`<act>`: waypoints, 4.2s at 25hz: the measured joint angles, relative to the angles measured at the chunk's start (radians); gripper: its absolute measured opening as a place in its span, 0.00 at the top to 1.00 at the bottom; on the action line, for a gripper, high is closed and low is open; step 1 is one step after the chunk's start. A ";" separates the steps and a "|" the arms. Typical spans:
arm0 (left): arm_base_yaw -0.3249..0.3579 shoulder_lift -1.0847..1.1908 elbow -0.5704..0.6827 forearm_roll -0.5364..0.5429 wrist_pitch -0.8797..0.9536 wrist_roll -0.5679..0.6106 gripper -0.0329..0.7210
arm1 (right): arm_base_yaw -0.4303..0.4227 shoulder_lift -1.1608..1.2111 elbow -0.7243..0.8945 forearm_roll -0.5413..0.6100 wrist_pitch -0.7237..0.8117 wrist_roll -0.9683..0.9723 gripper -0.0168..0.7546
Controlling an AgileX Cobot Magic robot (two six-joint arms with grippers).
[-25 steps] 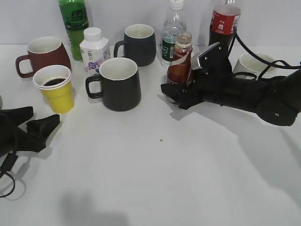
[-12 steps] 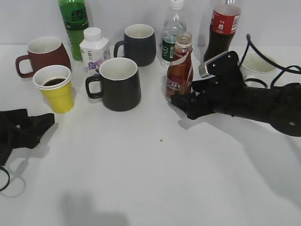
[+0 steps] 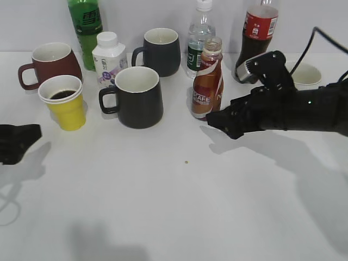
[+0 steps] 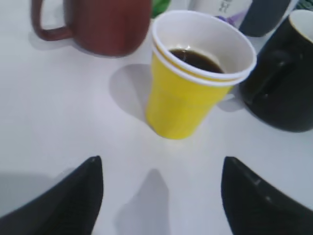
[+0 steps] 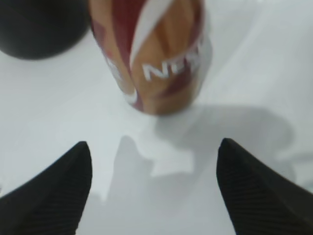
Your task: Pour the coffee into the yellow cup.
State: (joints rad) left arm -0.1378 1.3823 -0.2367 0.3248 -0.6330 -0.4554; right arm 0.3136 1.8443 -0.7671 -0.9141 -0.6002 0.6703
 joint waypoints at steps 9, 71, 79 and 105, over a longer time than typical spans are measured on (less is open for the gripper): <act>0.000 -0.250 -0.071 -0.040 0.489 -0.052 0.27 | 0.000 -0.099 0.000 -0.337 0.160 0.402 0.21; 0.000 -1.277 -0.286 -0.317 1.704 0.477 0.38 | 0.002 -1.842 0.267 0.879 1.637 -0.720 0.21; 0.000 -1.277 -0.286 -0.316 1.701 0.479 0.38 | 0.002 -1.849 0.268 0.877 1.638 -0.725 0.21; 0.069 -1.390 -0.286 -0.313 1.700 0.479 0.47 | -0.334 -1.853 0.268 0.878 1.639 -0.727 0.21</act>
State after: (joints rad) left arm -0.0691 -0.0077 -0.5230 0.0116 1.0667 0.0238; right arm -0.0208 -0.0091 -0.4988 -0.0361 1.0389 -0.0562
